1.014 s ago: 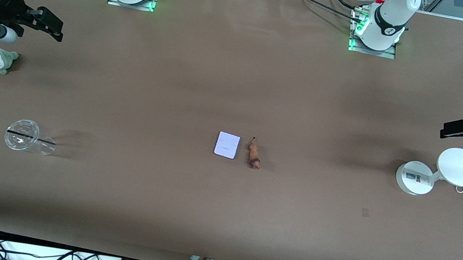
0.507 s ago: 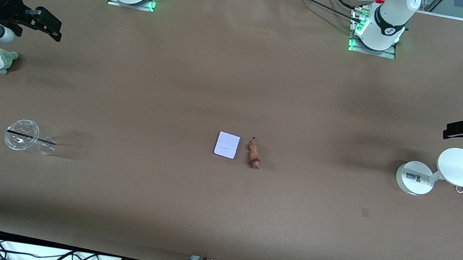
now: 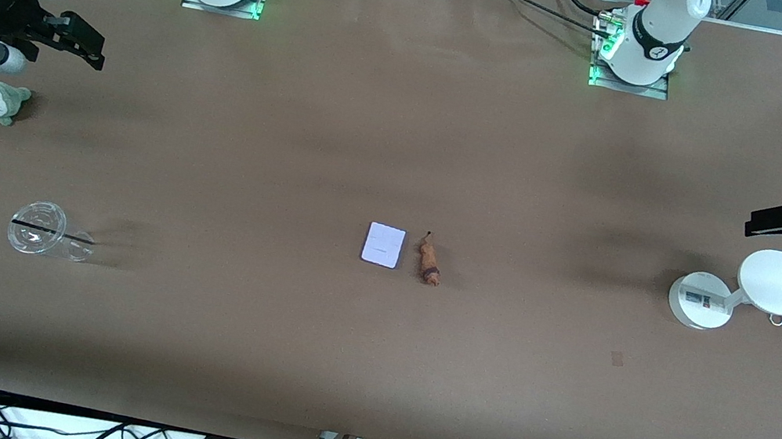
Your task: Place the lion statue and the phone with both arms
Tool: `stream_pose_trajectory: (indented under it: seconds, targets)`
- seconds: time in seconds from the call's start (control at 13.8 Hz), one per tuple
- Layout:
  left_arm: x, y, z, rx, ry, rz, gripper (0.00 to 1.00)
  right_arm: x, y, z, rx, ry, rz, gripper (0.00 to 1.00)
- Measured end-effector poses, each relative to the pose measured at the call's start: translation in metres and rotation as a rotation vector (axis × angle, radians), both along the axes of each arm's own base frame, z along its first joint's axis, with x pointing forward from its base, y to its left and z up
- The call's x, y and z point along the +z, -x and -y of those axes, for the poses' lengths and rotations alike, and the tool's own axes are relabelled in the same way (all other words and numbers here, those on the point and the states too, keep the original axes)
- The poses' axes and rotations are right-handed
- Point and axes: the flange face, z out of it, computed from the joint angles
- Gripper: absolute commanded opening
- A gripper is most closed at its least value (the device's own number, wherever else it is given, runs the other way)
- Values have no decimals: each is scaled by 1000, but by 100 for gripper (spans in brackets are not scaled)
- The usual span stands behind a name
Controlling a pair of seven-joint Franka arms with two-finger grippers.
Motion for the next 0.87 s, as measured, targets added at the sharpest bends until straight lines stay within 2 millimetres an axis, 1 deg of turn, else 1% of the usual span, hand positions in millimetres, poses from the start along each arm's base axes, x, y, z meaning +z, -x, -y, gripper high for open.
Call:
stream_pose_trajectory:
  seconds: [0.07, 0.14, 0.22, 0.36, 0.51, 0.58, 0.8, 0.87]
  targets:
    - [-3, -2, 7, 5, -1, -3, 100, 0, 0, 0, 0, 0, -1, 100]
    - [-8, -4, 19, 19, -5, -8, 100, 0, 0, 0, 0, 0, -2, 100]
    - [-14, -8, 37, 35, -12, -4, 100, 0, 0, 0, 0, 0, -4, 100]
    - [-29, -19, 85, 68, -23, 32, 100, -1, 1, 0, 1, 1, -6, 100]
    - [-49, -27, 133, 101, -30, 54, 100, -1, 1, 0, 1, 1, -7, 100]
    - [-60, -30, 155, 112, -31, 62, 100, -1, 1, -1, 1, 1, -8, 100]
    - [-91, -36, 212, 139, -19, 94, 100, -4, 0, -1, 1, 2, -14, 100]
    - [-104, -36, 237, 157, -15, 108, 100, -5, 0, -1, 2, 2, -15, 100]
